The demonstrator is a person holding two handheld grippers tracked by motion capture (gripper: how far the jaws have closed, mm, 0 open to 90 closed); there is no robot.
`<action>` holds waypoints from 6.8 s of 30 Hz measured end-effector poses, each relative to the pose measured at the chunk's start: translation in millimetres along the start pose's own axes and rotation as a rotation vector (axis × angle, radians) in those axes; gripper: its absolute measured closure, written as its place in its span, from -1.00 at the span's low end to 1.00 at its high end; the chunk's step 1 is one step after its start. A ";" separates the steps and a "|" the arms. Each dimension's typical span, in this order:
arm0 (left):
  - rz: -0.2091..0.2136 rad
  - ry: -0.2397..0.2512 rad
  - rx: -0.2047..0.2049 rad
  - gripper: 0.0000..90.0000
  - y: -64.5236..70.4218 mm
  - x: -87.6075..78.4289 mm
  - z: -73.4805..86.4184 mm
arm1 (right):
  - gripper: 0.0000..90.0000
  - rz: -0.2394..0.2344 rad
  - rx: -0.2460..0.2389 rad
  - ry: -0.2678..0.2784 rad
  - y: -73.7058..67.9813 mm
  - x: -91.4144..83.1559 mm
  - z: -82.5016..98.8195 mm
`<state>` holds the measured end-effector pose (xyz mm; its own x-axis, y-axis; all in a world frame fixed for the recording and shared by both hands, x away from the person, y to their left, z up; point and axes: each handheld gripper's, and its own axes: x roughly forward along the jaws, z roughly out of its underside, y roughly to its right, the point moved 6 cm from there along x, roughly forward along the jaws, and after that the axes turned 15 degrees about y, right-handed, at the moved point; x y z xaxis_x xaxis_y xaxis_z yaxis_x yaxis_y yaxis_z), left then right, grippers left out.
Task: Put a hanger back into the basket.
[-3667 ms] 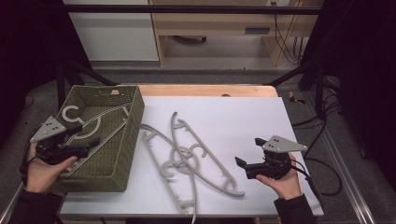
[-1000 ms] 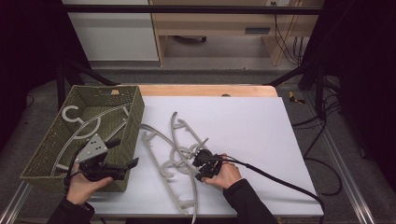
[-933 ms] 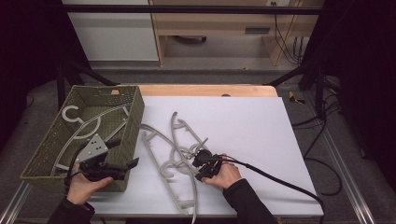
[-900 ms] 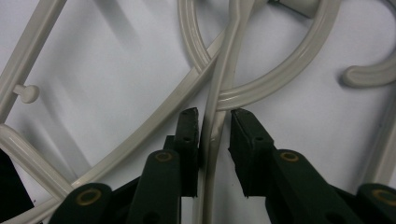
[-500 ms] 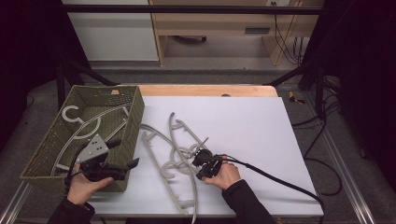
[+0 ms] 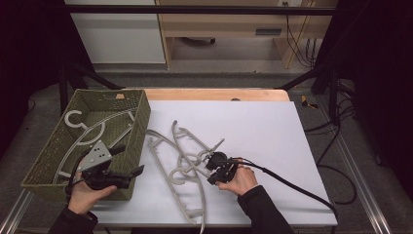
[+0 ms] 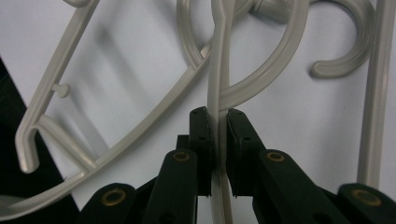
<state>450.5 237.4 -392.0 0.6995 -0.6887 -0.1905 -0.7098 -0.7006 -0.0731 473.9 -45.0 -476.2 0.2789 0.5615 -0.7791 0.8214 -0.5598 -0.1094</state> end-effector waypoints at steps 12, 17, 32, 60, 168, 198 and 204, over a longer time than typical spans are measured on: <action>0.007 0.013 0.025 -0.81 0.8 -4.2 -6.8 | 0.83 -0.023 0.002 0.068 2.8 -31.6 -1.0; 0.030 0.003 0.054 -0.82 5.5 -2.9 -10.3 | 0.83 -0.051 -0.024 0.094 -0.2 -48.3 -2.9; 0.174 -0.097 0.228 -0.83 39.8 20.5 -15.8 | 0.83 -0.209 -0.122 0.100 -16.9 -78.0 6.5; 0.355 -0.260 0.594 -0.46 91.4 78.4 2.6 | 0.83 -0.301 -0.146 0.103 -24.6 -90.8 11.1; 0.092 -0.214 0.179 0.77 11.8 31.8 -122.2 | -0.90 0.309 0.124 0.692 69.8 -139.3 73.8; -0.114 -0.295 0.102 0.77 -108.8 -27.2 -97.9 | -0.89 0.309 0.126 0.686 71.8 -136.2 75.7; -0.149 -0.327 0.073 0.77 -126.4 -36.7 -81.9 | -0.89 0.308 0.131 0.678 71.9 -134.6 76.1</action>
<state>521.3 335.9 -295.6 0.7406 -0.4760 -0.4743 -0.6143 -0.7657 -0.1907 457.5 -207.3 -426.2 0.7659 0.5965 -0.2400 0.6031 -0.7959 -0.0537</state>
